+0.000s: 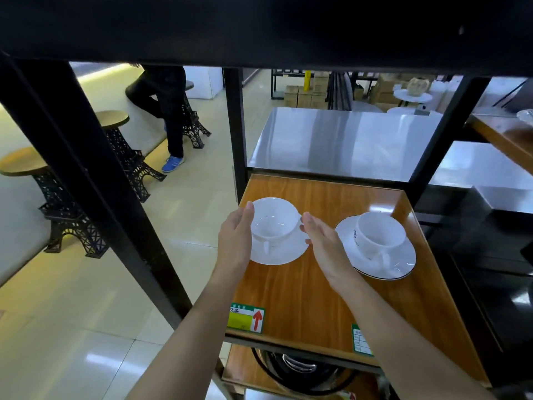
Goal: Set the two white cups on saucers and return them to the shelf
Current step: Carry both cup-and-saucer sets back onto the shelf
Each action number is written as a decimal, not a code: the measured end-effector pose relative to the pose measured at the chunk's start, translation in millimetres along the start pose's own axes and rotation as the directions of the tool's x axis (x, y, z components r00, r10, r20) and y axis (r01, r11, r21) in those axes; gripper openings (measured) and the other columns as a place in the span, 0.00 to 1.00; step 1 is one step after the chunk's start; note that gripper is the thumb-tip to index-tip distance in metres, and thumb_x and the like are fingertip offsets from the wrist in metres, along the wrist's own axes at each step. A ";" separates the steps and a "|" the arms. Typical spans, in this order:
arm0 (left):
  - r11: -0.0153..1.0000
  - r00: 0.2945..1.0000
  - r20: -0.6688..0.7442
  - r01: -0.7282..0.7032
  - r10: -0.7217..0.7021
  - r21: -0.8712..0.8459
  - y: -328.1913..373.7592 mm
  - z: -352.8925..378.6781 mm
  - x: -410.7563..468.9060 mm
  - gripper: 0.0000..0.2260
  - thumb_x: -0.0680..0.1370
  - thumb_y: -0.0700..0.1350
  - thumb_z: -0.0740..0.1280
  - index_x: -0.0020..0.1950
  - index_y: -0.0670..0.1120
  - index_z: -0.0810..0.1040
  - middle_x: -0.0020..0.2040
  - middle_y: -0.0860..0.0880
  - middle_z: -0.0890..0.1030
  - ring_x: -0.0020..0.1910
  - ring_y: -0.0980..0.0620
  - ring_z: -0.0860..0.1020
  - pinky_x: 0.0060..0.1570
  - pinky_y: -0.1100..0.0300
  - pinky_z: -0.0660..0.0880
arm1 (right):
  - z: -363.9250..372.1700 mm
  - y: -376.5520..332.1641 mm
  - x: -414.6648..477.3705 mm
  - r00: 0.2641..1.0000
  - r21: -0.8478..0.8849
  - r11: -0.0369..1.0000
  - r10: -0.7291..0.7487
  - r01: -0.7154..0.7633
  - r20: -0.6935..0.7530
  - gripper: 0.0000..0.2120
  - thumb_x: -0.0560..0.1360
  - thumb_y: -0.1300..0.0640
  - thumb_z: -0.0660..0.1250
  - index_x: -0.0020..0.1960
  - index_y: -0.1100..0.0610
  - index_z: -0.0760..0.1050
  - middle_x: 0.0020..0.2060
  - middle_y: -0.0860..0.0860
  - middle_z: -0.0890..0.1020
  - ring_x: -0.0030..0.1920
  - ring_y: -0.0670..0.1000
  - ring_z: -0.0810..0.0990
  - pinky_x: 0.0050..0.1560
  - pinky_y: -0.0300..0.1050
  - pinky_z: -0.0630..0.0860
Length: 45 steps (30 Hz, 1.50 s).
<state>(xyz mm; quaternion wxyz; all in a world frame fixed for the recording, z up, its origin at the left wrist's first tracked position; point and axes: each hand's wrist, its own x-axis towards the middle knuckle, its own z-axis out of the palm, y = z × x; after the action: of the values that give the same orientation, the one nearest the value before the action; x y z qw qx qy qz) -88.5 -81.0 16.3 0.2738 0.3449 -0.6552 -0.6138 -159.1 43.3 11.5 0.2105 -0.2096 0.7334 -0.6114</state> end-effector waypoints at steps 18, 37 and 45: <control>0.976 0.970 -0.206 -0.083 0.126 0.202 -7.8 -2.2 3.6 0.23 0.78 0.57 0.61 0.70 0.49 0.68 0.71 0.48 0.68 0.71 0.49 0.64 0.69 0.45 0.63 | -1.7 4.1 -6.1 0.989 -0.086 0.995 -0.062 0.051 -0.135 0.22 0.78 0.46 0.57 0.70 0.53 0.66 0.57 0.43 0.72 0.59 0.43 0.70 0.56 0.36 0.69; 0.944 0.914 0.378 0.015 -0.146 0.328 -19.8 93.4 -60.3 0.20 0.79 0.50 0.62 0.69 0.46 0.64 0.49 0.47 0.79 0.41 0.52 0.80 0.39 0.60 0.79 | -126.4 32.3 -31.9 0.756 -0.280 0.935 -0.019 -0.218 -0.654 0.12 0.77 0.55 0.60 0.58 0.58 0.73 0.49 0.58 0.80 0.48 0.54 0.78 0.43 0.45 0.74; 0.943 0.861 0.393 0.261 -0.323 0.204 -17.8 108.8 -57.4 0.21 0.78 0.43 0.65 0.69 0.43 0.64 0.44 0.44 0.81 0.36 0.51 0.80 0.38 0.57 0.81 | -134.4 55.8 -34.4 0.798 -0.243 0.892 0.185 -0.382 -0.573 0.20 0.77 0.49 0.60 0.67 0.55 0.67 0.46 0.56 0.78 0.31 0.48 0.74 0.29 0.39 0.68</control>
<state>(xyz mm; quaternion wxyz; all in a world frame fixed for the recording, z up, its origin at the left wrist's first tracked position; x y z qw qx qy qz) -136.5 31.0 -8.2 0.0040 0.3186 -0.6809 -0.6594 -209.5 180.6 -19.6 0.0476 0.0498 0.8815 -0.4670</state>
